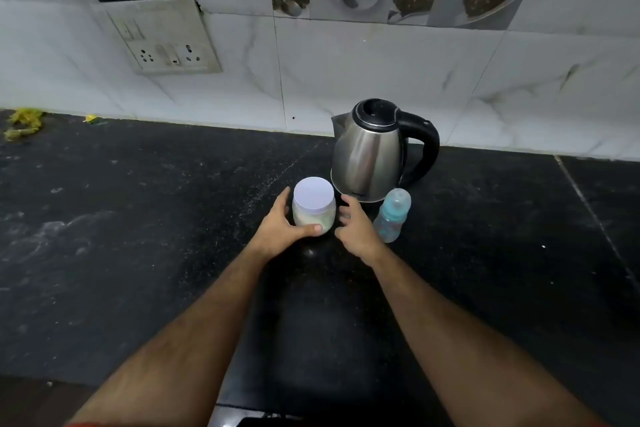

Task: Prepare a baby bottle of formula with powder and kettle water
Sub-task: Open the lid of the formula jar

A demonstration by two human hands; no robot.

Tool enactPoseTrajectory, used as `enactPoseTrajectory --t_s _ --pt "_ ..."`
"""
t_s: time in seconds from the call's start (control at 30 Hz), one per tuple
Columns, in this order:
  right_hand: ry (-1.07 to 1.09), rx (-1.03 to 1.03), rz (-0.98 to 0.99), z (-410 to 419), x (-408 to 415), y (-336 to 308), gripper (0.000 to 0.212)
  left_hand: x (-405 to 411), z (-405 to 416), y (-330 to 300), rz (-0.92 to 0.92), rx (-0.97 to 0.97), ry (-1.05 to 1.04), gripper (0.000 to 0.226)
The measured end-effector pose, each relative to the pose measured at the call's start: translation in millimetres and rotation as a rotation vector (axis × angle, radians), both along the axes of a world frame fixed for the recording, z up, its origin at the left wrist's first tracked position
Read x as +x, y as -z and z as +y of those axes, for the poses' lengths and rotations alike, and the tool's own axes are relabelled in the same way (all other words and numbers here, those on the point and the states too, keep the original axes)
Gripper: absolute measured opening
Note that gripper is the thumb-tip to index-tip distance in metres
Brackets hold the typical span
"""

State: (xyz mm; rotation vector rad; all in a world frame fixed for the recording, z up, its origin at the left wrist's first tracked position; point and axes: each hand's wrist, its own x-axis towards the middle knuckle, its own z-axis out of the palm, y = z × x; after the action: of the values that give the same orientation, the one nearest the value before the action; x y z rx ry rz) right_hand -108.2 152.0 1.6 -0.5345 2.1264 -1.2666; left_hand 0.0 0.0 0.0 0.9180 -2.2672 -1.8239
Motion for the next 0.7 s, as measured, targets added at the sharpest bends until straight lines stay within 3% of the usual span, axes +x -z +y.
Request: enactPoseTrajectory --t_s 0.43,0.7 --pt "0.038 -0.024 -0.068 -22 -3 -9 0.063 -21 -20 -5 0.058 -0.081 0.143 0.094" --pt "0.062 -0.070 -0.071 -3 25 -15 0.061 3 -12 -8 0.058 -0.102 0.172 0.087"
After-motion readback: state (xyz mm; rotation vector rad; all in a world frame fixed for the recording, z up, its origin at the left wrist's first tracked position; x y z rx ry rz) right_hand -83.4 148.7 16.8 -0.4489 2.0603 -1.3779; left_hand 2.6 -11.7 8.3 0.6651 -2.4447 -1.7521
